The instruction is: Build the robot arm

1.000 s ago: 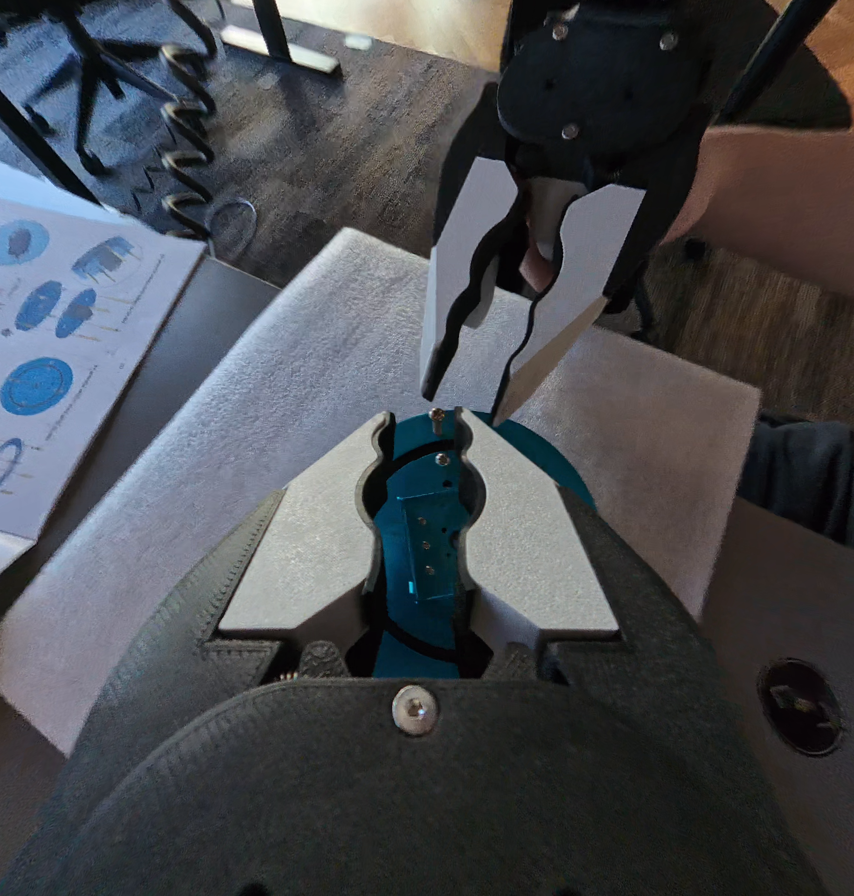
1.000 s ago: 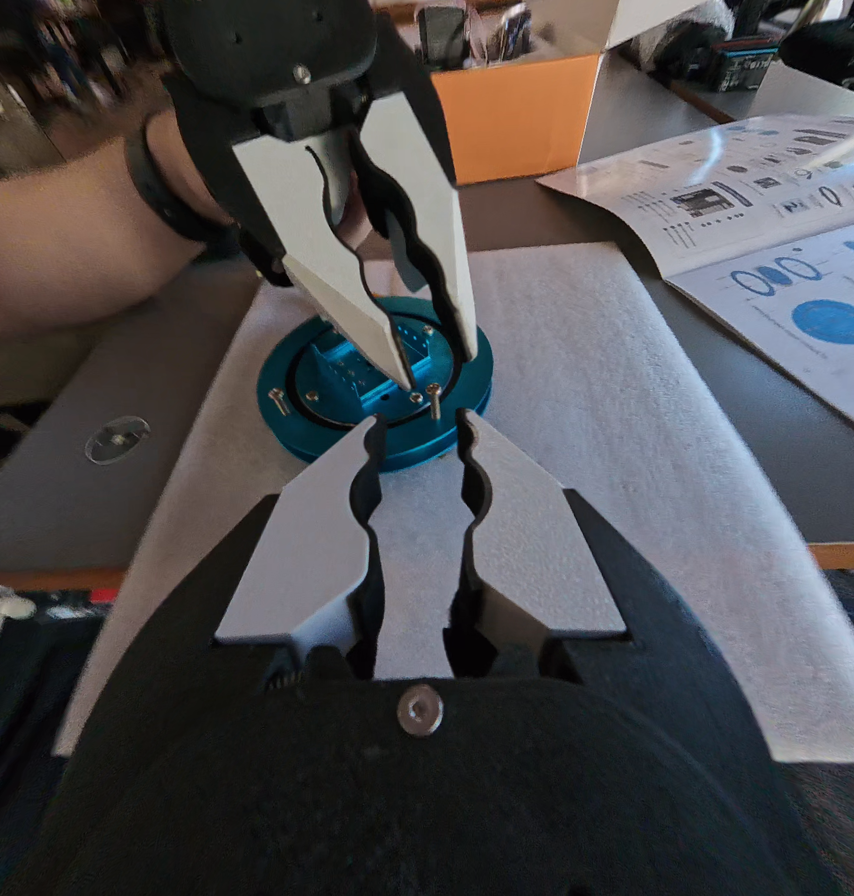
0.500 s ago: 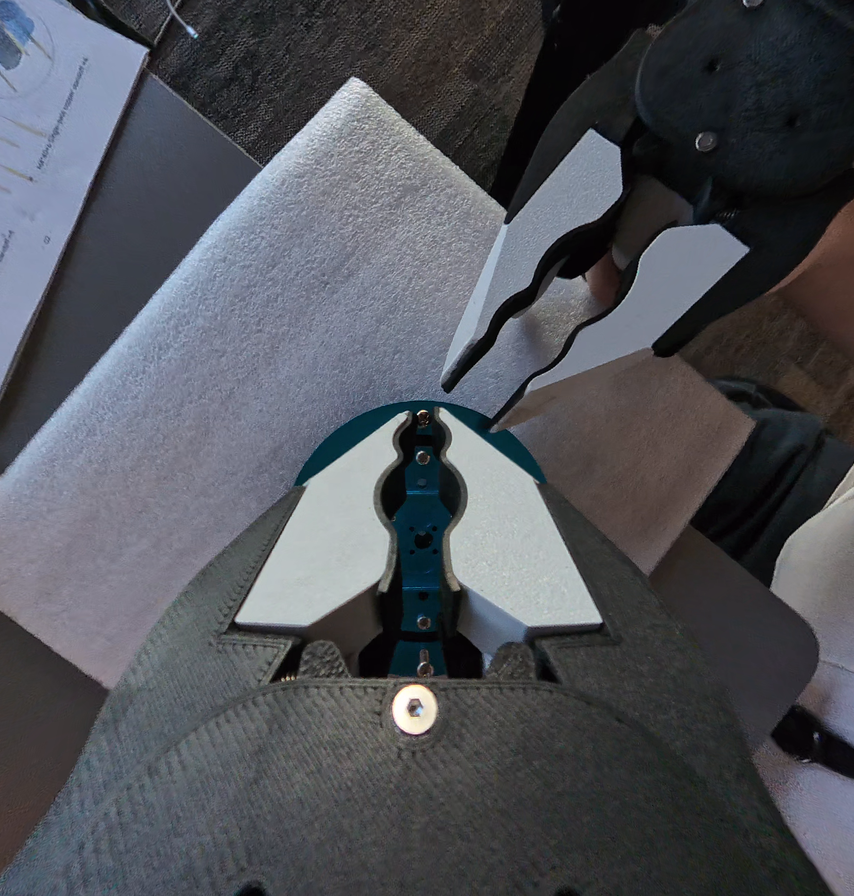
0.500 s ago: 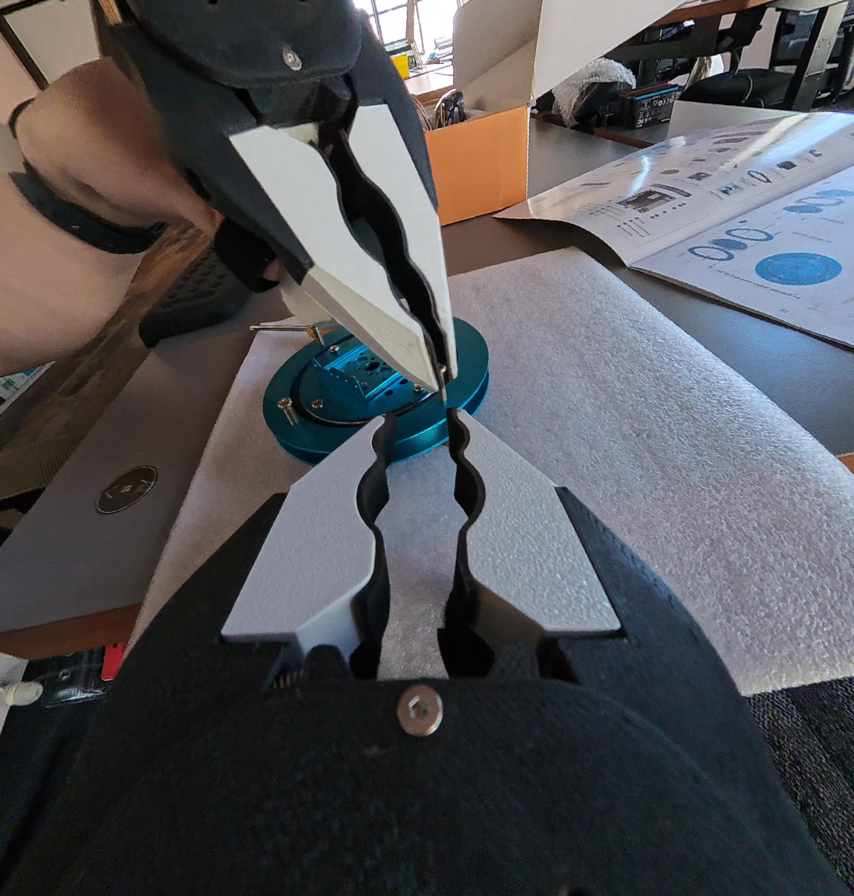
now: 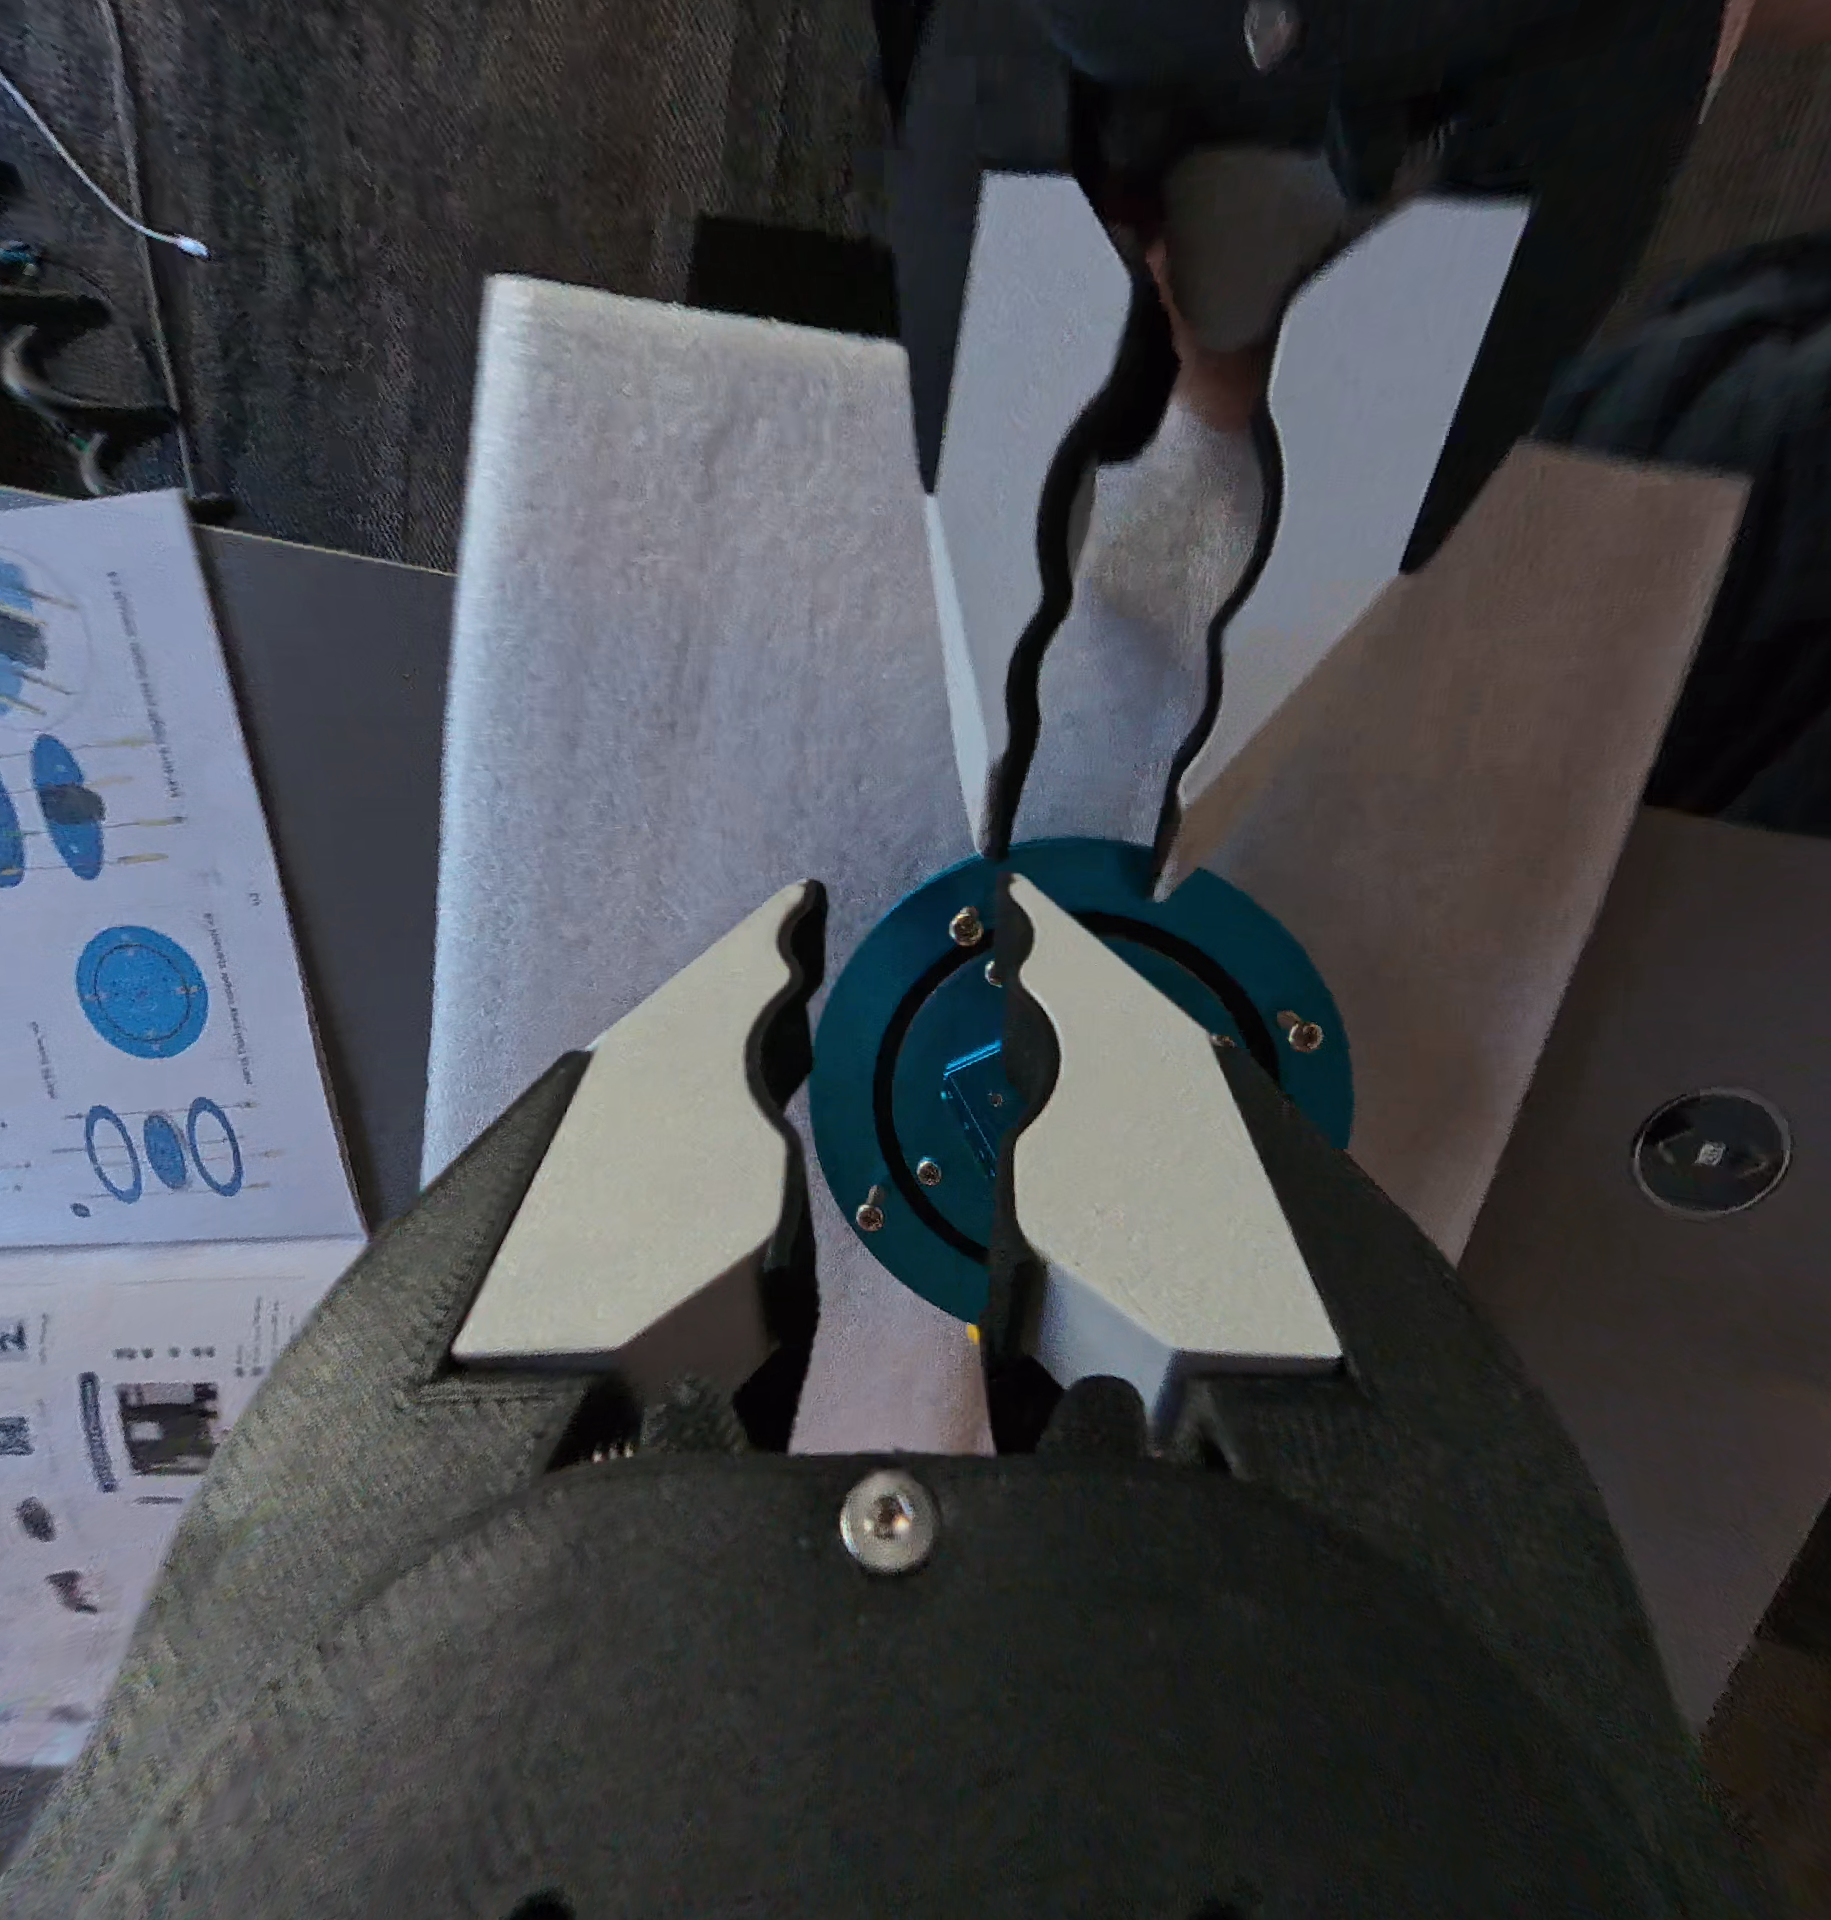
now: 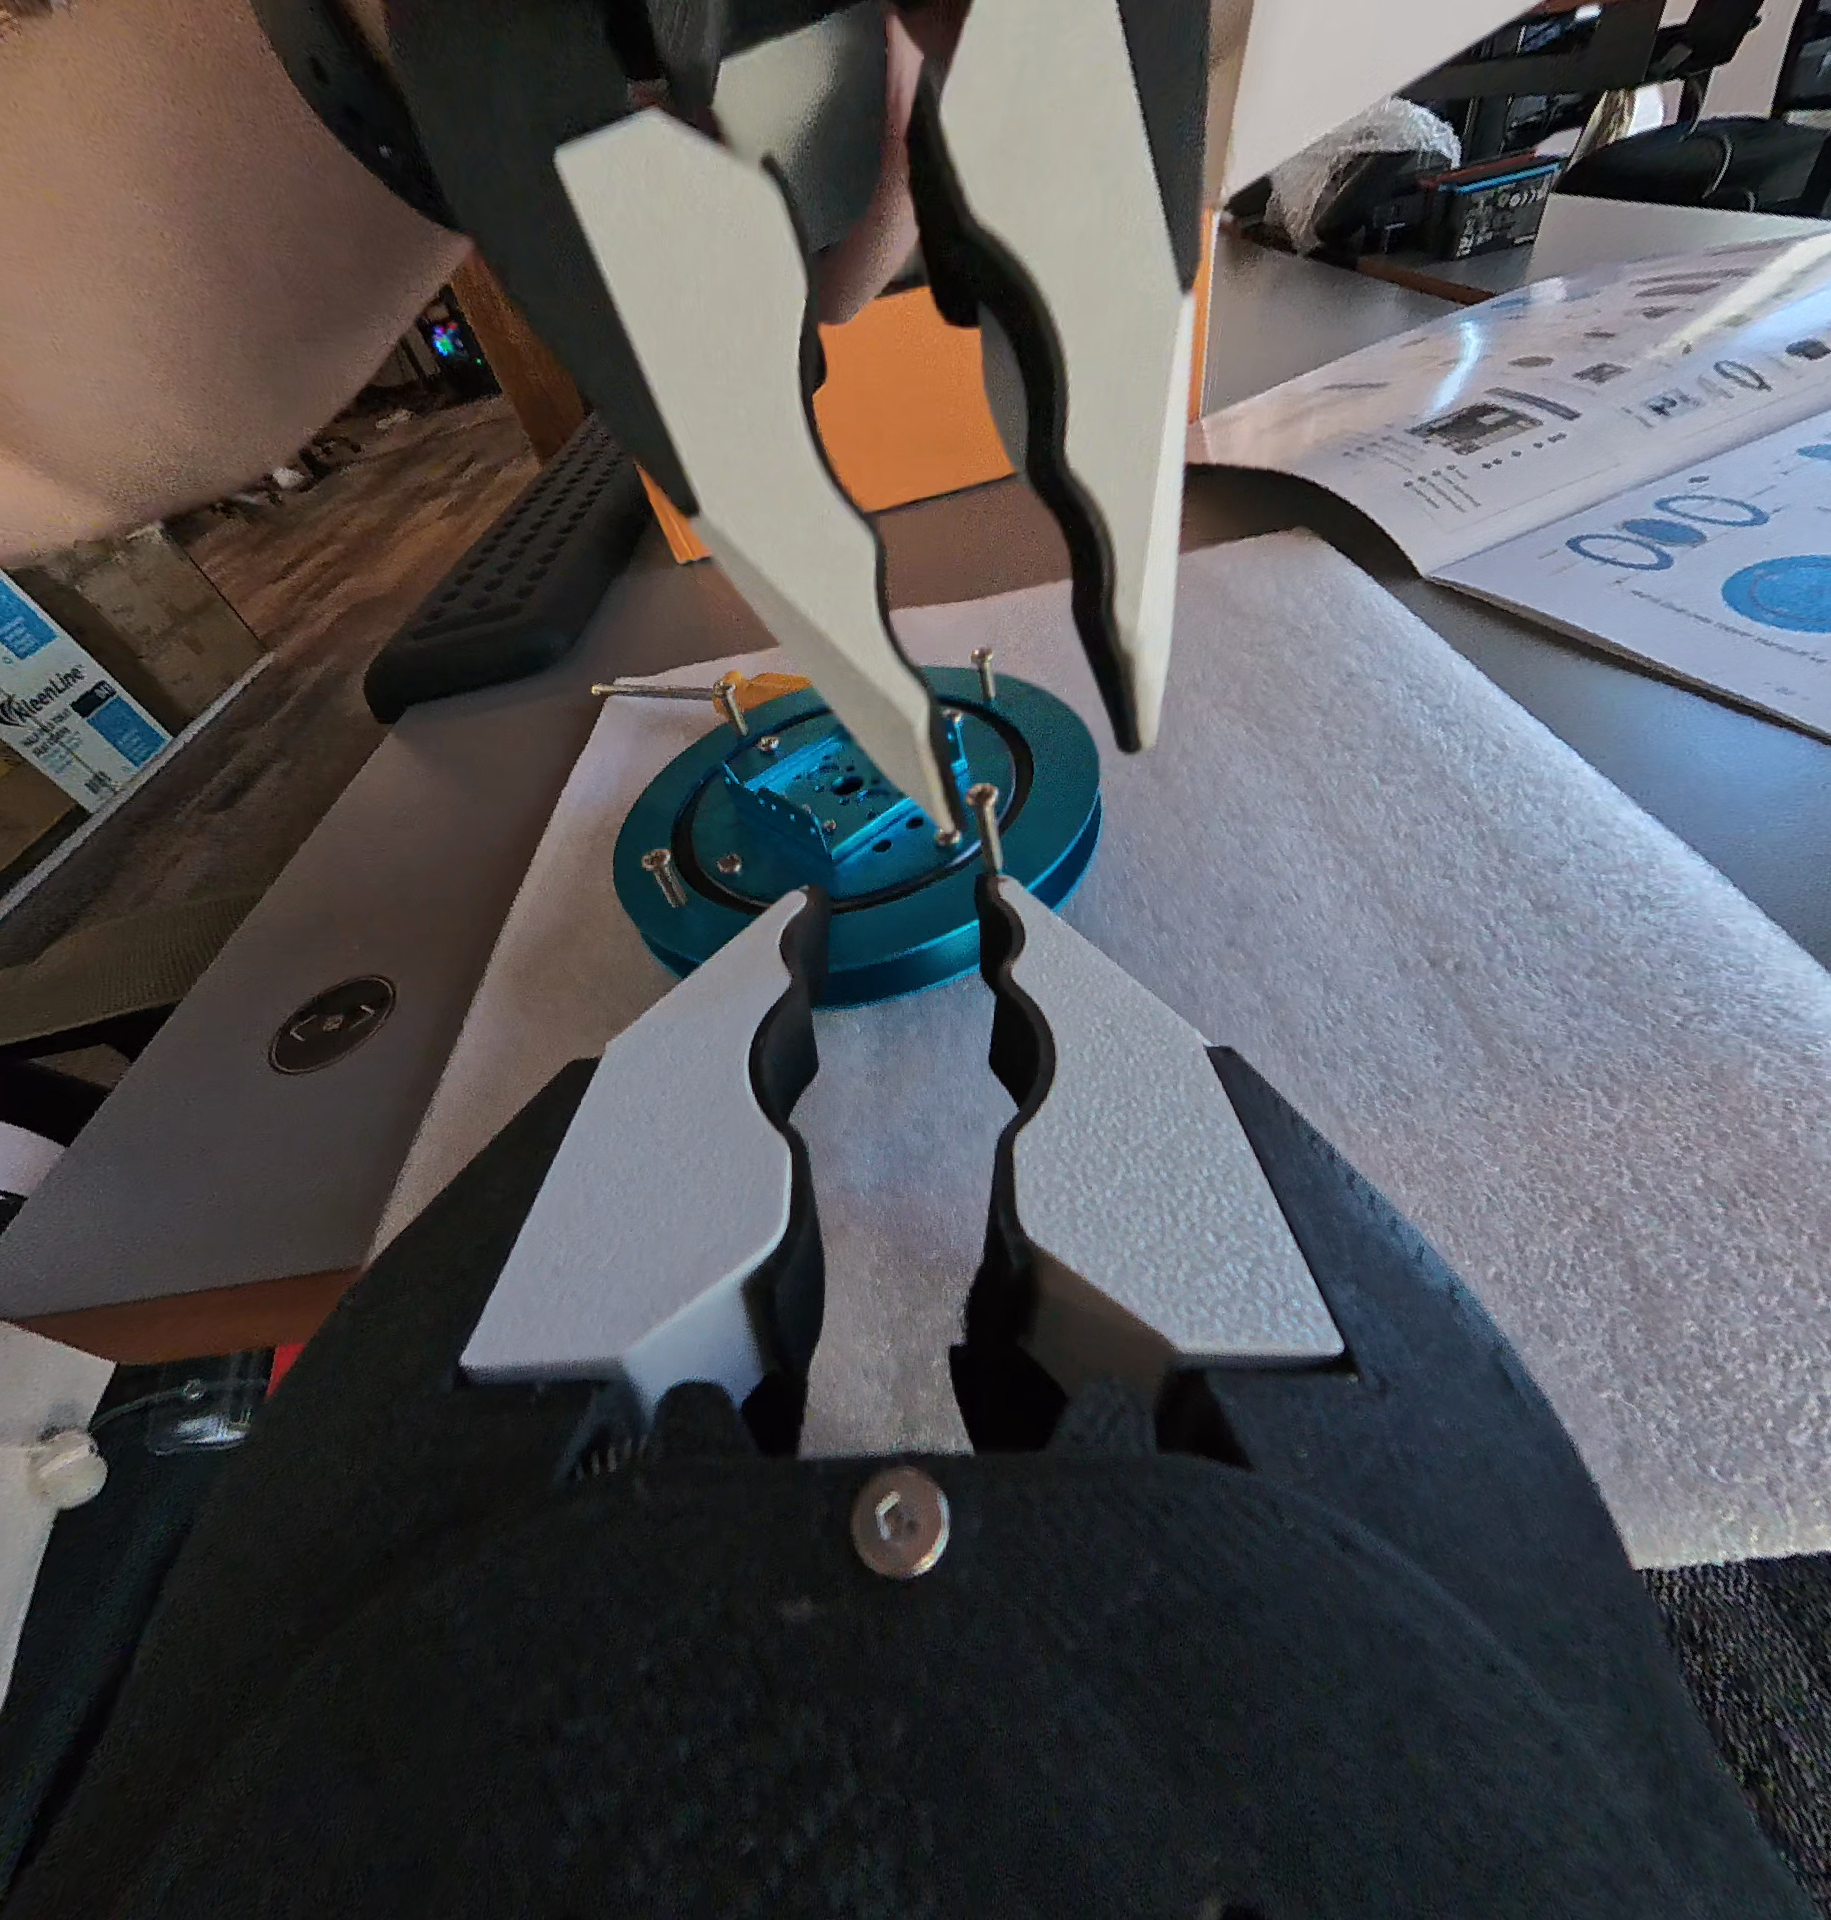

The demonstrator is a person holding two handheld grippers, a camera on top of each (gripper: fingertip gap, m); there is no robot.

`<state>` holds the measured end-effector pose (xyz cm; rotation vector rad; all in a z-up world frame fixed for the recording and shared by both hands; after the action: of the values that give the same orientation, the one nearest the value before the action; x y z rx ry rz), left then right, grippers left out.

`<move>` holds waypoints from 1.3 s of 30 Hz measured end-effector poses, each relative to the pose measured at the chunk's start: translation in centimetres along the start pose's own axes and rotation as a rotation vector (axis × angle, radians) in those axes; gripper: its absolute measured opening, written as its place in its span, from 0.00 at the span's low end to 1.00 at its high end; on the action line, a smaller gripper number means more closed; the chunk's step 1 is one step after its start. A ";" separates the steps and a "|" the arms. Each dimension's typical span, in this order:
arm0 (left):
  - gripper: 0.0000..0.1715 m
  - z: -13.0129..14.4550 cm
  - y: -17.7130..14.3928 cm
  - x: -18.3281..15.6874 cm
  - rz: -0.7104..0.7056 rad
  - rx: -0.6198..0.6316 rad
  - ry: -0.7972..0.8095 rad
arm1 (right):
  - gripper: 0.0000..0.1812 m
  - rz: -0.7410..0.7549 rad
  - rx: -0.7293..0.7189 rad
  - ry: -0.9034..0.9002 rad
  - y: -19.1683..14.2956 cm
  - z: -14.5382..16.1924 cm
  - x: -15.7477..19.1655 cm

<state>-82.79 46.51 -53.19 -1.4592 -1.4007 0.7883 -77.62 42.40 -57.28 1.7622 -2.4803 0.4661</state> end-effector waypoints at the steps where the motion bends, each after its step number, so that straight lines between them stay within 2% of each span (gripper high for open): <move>1: 0.18 -0.2 -0.7 0.2 0.000 -0.054 -0.043 | 0.15 0.002 -0.001 -0.010 0.0 -0.3 0.0; 4: 0.19 0.8 -3.3 0.1 -0.039 -0.221 -0.170 | 0.15 0.054 0.077 -0.095 -0.1 -1.3 -0.6; 7: 0.17 4.1 -6.0 -1.4 -0.176 -0.373 -0.341 | 0.15 0.079 0.134 -0.167 0.0 -2.4 -0.8; 10: 0.16 8.6 -7.3 -4.2 -0.310 -0.496 -0.585 | 0.14 0.035 0.064 -0.162 0.7 -3.7 1.9; 12: 0.15 10.8 -7.2 -6.5 -0.411 -0.547 -0.671 | 0.16 -0.027 0.045 -0.230 2.0 -4.2 4.8; 14: 0.13 11.7 -6.6 -8.3 -0.455 -0.594 -0.707 | 0.11 -0.036 0.160 -0.316 4.3 -3.9 6.0; 18: 0.18 12.0 -4.2 -10.2 -0.408 -0.575 -0.750 | 0.07 -0.111 0.475 -0.549 8.4 -4.2 5.5; 21: 0.22 11.7 -2.8 -10.5 -0.439 -0.540 -0.738 | 0.08 -0.203 0.662 -0.701 9.7 -4.9 5.3; 23: 0.24 11.3 -2.4 -10.3 -0.472 -0.553 -0.724 | 0.08 -0.237 0.752 -0.720 10.0 -5.0 5.1; 27: 0.27 10.9 -2.2 -9.9 -0.466 -0.594 -0.736 | 0.07 -0.303 0.800 -0.689 10.5 -4.5 5.0; 31: 0.26 10.7 -2.3 -9.7 -0.460 -0.605 -0.727 | 0.02 -0.288 0.805 -0.683 10.9 -4.3 4.9; 34: 0.26 10.6 -1.8 -9.6 -0.471 -0.573 -0.710 | 0.02 -0.275 0.826 -0.660 10.9 -4.4 4.8; 36: 0.25 10.4 -1.8 -9.6 -0.473 -0.578 -0.705 | 0.05 -0.262 0.833 -0.705 10.9 -4.6 4.8; 39: 0.26 10.4 -1.8 -9.6 -0.465 -0.579 -0.706 | 0.03 -0.277 0.859 -0.703 10.9 -4.5 4.9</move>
<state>-94.31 38.94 -56.73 -1.2035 -2.5598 0.6387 -90.00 42.50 -54.16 2.9782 -2.5270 1.1931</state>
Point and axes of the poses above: each gripper's, where its closed fingertips meet, y out along the fingers, z out of its underside, x = y × z across the jaws, the point moved 5 cm from there along -y, back along the fingers, and after that the axes turned 3 degrees about -z, right-handed, at the moved point
